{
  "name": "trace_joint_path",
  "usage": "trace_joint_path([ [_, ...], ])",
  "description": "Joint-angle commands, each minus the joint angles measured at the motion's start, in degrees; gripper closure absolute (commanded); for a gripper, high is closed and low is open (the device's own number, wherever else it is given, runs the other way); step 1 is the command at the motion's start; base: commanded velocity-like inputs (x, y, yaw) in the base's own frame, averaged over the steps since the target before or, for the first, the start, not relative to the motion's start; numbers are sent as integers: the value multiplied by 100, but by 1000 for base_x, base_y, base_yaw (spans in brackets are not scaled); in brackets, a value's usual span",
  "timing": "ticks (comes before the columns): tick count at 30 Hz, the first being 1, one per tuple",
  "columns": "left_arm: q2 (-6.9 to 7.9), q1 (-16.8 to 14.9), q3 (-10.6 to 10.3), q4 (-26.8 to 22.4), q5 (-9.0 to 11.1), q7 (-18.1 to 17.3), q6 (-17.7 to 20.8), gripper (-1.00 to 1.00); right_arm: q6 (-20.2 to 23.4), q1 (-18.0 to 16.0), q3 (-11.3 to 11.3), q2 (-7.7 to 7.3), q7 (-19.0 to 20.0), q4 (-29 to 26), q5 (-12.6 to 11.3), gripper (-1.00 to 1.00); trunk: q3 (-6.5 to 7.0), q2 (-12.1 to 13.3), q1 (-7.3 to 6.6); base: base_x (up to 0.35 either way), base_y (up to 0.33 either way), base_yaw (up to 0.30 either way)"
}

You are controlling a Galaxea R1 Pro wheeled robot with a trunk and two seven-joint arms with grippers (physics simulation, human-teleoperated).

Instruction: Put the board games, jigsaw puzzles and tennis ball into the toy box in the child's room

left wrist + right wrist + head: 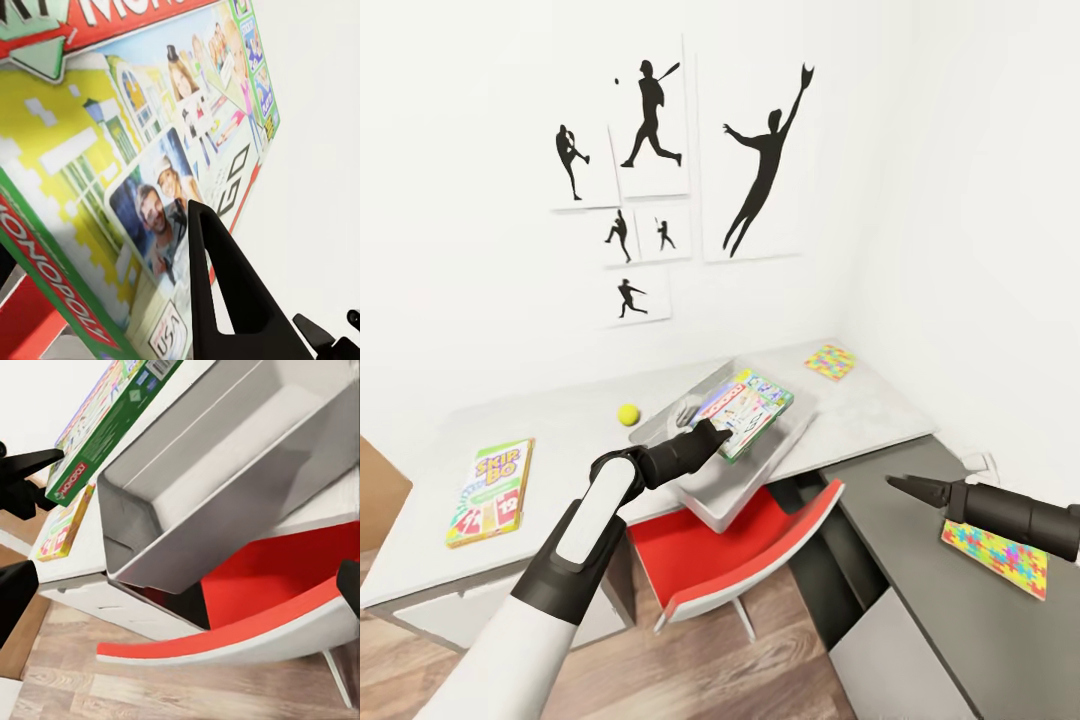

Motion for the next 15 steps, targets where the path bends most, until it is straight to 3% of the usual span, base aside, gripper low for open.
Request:
trace_joint_path([
  [1, -1, -4, 3, -8, 70, 59, 6, 100, 43, -6, -2, -1, 2, 0, -21, -100, -11, -12, 3, 2, 0, -179],
  [15, 6, -9, 8, -8, 71, 60, 13, 100, 43, -6, -3, 7, -15, -1, -18, -100, -11, -12, 3, 15, 25, -59],
])
